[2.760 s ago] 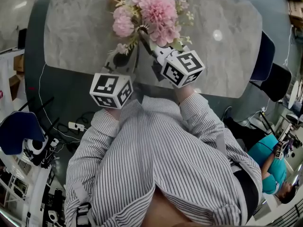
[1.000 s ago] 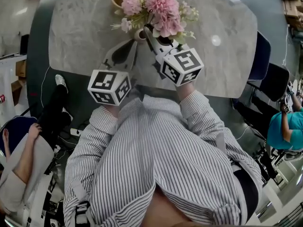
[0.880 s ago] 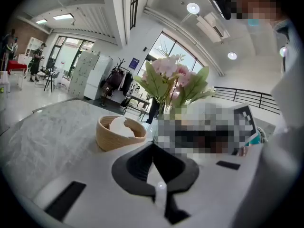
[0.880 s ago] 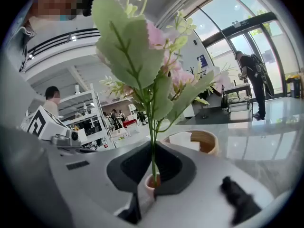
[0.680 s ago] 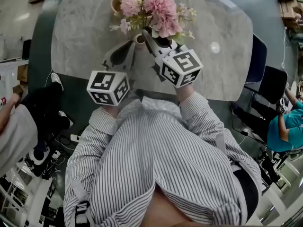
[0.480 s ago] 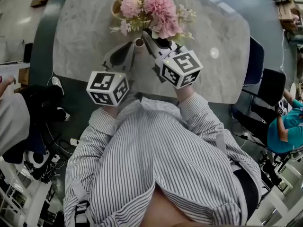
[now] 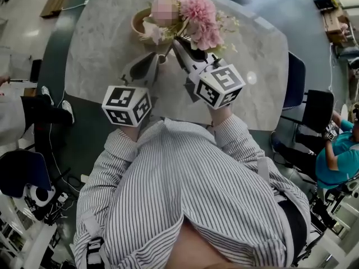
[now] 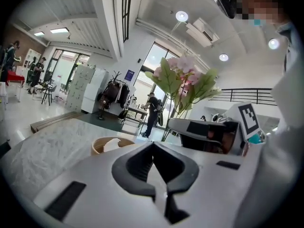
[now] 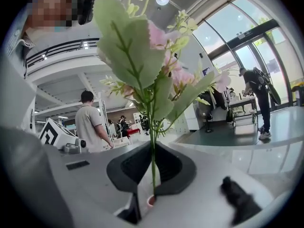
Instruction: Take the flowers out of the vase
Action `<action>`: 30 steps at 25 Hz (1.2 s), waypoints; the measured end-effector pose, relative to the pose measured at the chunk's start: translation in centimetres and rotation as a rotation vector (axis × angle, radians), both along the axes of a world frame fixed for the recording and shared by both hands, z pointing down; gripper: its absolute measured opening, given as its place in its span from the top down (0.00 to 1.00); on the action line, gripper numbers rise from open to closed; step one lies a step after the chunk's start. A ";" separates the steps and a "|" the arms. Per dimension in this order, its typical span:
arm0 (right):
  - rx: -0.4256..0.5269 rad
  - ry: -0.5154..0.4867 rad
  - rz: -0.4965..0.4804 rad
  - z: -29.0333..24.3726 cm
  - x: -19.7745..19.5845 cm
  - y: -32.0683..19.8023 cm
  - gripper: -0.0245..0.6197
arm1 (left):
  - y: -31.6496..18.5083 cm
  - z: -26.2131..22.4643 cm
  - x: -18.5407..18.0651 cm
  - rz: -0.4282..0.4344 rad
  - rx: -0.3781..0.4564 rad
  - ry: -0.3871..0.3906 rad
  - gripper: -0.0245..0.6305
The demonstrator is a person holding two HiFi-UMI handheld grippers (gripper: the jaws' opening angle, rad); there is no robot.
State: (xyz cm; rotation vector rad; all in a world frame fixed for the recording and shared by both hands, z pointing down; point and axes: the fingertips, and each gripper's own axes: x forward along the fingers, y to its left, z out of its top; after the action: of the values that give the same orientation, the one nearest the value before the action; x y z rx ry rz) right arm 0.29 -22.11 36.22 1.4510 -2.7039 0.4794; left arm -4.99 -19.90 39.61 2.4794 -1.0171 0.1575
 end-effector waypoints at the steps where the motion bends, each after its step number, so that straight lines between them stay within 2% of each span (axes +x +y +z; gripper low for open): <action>1: 0.007 -0.005 0.001 -0.6 0.5 0.2 0.91 | 0.0 -0.5 0.3 -0.001 0.008 0.001 0.94; 8: 0.014 -0.017 0.041 -2.8 2.9 0.4 0.91 | -0.5 -2.6 1.1 -0.003 0.041 0.016 0.94; 30: 0.015 -0.046 0.005 -4.7 2.1 2.3 0.91 | -0.6 -4.4 0.1 0.012 0.082 0.036 0.94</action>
State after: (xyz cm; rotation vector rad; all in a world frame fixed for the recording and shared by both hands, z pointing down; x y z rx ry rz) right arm 2.43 -19.78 31.49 1.4691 -2.7452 0.4997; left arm -4.90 -20.46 35.20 2.5533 -1.0133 0.0761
